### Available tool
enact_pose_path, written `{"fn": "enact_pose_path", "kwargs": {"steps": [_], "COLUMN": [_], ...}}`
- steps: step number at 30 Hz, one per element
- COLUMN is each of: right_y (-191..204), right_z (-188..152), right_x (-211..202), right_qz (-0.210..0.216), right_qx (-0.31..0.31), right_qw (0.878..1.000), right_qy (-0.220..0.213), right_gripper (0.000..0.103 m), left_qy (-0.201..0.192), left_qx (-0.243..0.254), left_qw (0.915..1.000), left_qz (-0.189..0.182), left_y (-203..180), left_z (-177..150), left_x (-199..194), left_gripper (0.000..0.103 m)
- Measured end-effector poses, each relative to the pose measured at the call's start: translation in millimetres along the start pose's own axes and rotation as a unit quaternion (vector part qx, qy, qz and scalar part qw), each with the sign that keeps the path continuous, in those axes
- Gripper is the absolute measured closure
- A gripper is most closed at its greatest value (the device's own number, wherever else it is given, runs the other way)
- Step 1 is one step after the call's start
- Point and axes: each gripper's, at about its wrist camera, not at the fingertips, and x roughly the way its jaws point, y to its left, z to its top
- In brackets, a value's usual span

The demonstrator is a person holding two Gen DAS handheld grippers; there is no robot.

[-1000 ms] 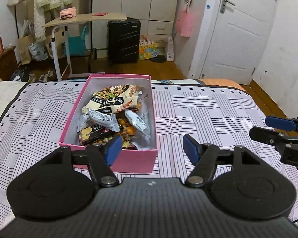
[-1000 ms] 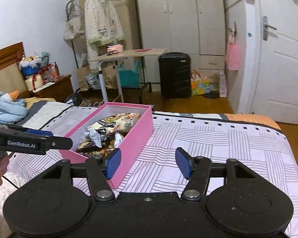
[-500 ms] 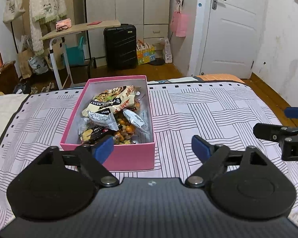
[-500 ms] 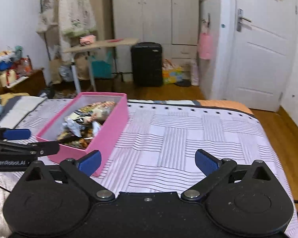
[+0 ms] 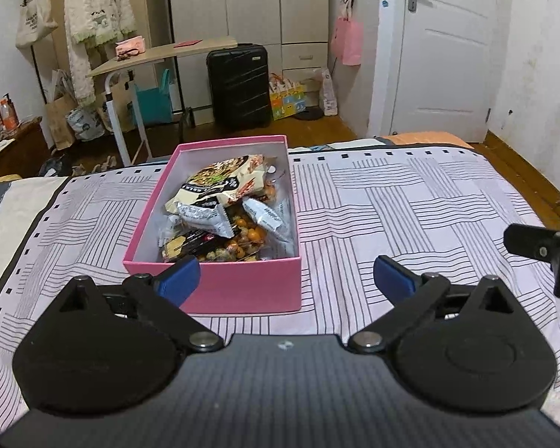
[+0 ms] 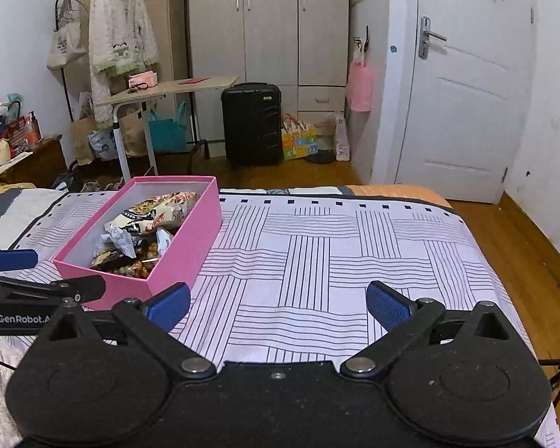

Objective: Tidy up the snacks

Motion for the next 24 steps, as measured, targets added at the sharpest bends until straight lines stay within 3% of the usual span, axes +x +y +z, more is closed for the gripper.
{"fn": "enact_pose_path", "kwargs": {"steps": [13,24], "right_y": [1.5,2.8], "right_z": [-9.4,-8.6], "right_x": [-0.6,0.6], "right_qz": [-0.030,-0.032], "right_qx": [0.005,0.009], "right_qw": [1.000,0.999], "right_qy": [0.003,0.004], "right_gripper": [0.001,0.001], "left_qy": [0.004,-0.001], "left_qx": [-0.010,0.000], "left_qw": [0.9998,0.9996], "left_qz": [0.016,0.028], "left_y": [4.0,0.5], "left_z": [-8.3,-9.6], "left_x": [5.6,4.0], "left_gripper": [0.002,0.002]}}
